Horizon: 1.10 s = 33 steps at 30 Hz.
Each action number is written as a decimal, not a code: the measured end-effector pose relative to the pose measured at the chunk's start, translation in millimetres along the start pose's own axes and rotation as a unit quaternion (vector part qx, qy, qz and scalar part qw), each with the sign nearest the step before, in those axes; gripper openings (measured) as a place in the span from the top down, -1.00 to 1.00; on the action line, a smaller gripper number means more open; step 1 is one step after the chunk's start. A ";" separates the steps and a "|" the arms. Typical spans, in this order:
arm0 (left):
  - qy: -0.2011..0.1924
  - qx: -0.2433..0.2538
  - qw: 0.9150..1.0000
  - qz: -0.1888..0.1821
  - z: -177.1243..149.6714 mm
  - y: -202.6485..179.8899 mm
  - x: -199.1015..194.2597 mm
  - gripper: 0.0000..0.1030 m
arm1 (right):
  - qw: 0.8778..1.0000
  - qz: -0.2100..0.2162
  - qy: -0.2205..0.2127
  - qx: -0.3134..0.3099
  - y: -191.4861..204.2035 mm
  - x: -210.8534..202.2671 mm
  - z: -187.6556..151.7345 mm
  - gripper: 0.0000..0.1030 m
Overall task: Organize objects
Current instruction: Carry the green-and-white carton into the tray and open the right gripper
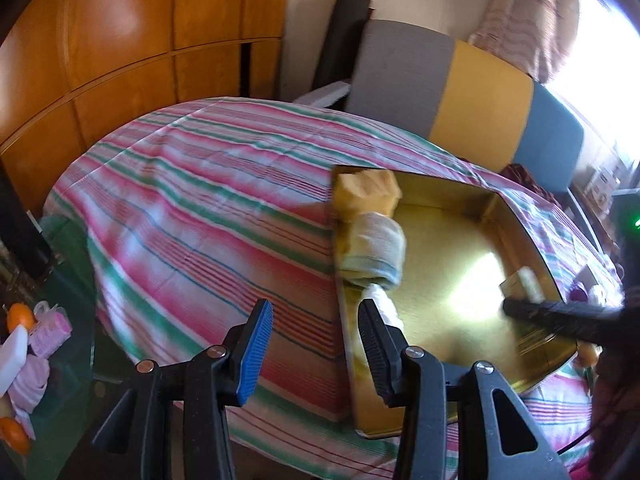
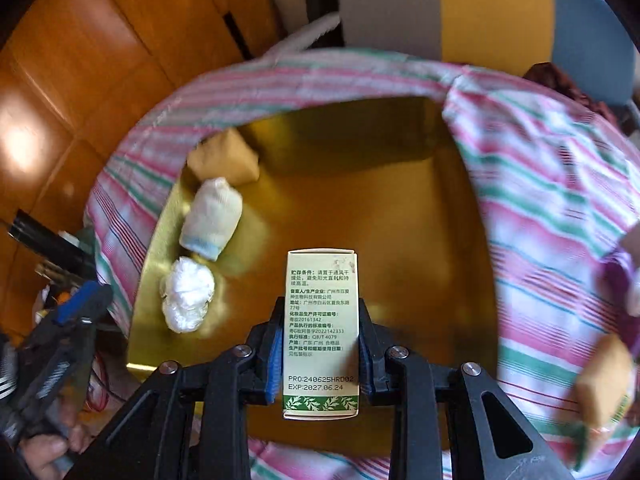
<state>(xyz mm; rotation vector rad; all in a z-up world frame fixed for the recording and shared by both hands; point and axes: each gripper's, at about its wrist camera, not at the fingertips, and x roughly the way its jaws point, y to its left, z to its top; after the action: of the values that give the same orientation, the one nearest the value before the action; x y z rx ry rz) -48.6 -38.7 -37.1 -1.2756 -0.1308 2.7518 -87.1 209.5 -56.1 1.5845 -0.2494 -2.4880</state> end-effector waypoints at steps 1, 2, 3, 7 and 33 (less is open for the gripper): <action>-0.001 -0.006 1.000 0.004 1.1 5.4 0.0 0.13 | 1.000 -0.002 0.010 -0.006 8.1 10.1 0.5 0.41; -0.002 -0.011 1.000 0.007 1.6 9.5 0.2 0.13 | 1.000 -0.002 0.021 -0.012 16.5 20.5 0.5 0.41; -0.001 -0.016 1.000 0.010 2.9 13.8 1.1 0.13 | 0.999 0.002 0.031 -0.019 25.6 29.7 -0.3 0.41; 0.001 -0.026 1.000 0.013 3.3 21.5 4.0 0.13 | 0.996 0.060 0.060 -0.022 54.0 52.1 -9.4 0.13; 0.003 -0.006 1.000 -0.021 -1.1 1.0 1.6 0.13 | 0.995 0.080 -0.041 -0.047 33.3 -25.7 -46.7 -0.55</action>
<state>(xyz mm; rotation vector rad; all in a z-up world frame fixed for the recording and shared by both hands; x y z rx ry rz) -48.8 -39.5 -39.2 -1.2674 -0.1713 2.7160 -31.9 181.4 -45.2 1.3721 -0.2557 -2.4070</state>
